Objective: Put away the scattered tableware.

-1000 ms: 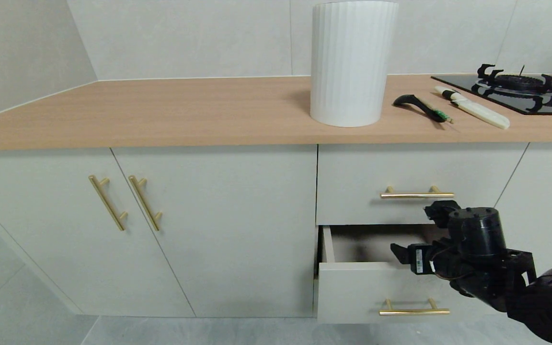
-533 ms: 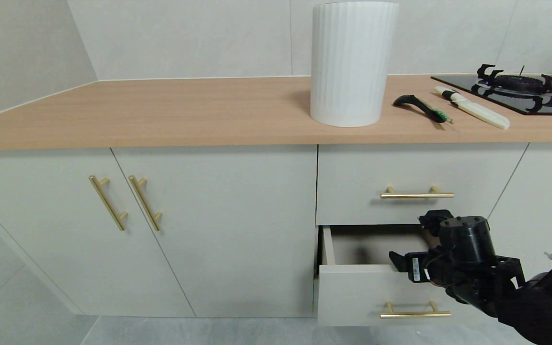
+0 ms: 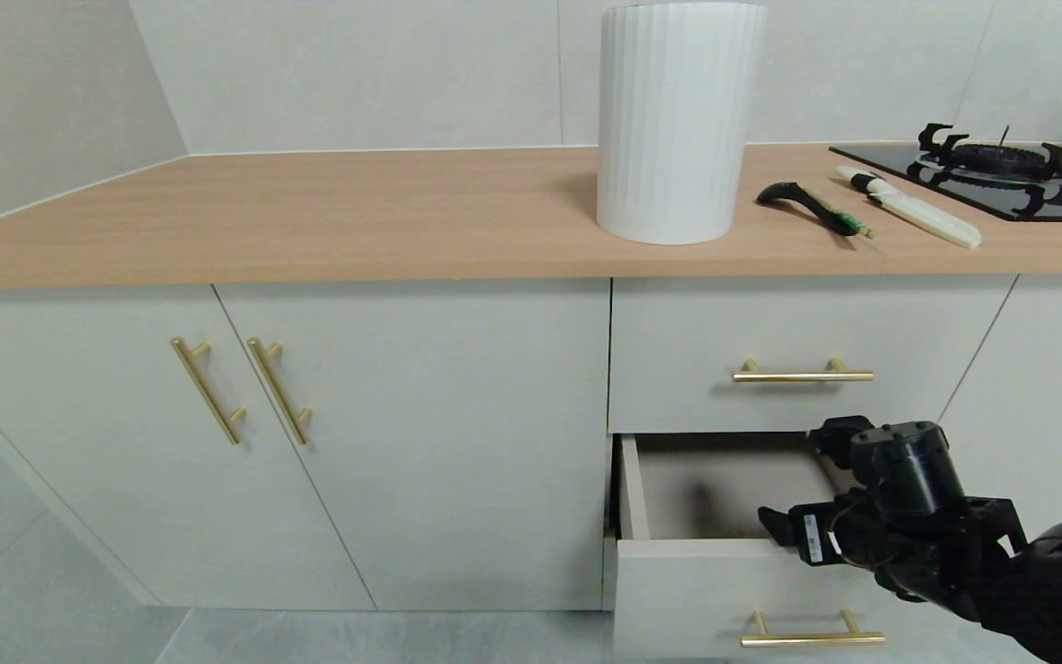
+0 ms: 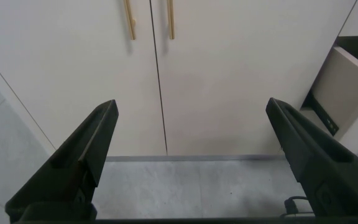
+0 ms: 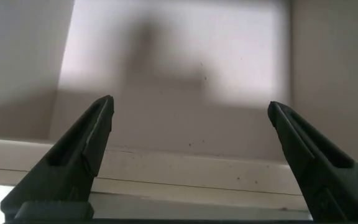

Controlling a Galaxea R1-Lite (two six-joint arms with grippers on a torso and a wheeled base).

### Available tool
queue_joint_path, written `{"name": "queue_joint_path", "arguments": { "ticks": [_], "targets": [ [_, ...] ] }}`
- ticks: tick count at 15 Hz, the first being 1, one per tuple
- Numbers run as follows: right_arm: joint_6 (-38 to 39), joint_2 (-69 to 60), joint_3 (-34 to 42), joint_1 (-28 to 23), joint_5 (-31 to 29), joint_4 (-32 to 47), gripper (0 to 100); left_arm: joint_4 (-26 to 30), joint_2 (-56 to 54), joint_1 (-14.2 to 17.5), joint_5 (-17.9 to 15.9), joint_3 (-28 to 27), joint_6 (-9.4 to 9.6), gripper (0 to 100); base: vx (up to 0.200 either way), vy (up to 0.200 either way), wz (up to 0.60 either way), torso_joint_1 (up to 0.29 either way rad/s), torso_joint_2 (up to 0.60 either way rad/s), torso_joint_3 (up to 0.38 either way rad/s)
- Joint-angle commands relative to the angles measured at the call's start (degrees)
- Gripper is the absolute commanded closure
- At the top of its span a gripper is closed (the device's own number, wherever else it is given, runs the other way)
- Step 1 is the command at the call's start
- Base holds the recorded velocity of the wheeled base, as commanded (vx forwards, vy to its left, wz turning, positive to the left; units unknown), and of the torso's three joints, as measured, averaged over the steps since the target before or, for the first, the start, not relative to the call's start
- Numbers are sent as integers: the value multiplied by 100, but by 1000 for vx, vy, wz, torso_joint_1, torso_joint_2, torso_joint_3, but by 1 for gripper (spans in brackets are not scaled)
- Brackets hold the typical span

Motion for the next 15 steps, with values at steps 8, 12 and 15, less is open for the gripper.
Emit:
{"name": "queue_joint_path", "arguments": {
  "ticks": [8, 12, 15],
  "targets": [
    [-60, -1122, -175, 590, 221, 2160, 0, -1, 7, 0, 0, 0, -5, 0, 0, 0, 0, 0, 0, 0],
    [-288, -1289, -166, 748, 221, 2836, 0, -1, 7, 0, 0, 0, -5, 0, 0, 0, 0, 0, 0, 0],
    [-543, -1448, -175, 880, 221, 3513, 0, -1, 7, 0, 0, 0, -5, 0, 0, 0, 0, 0, 0, 0]
  ]
}}
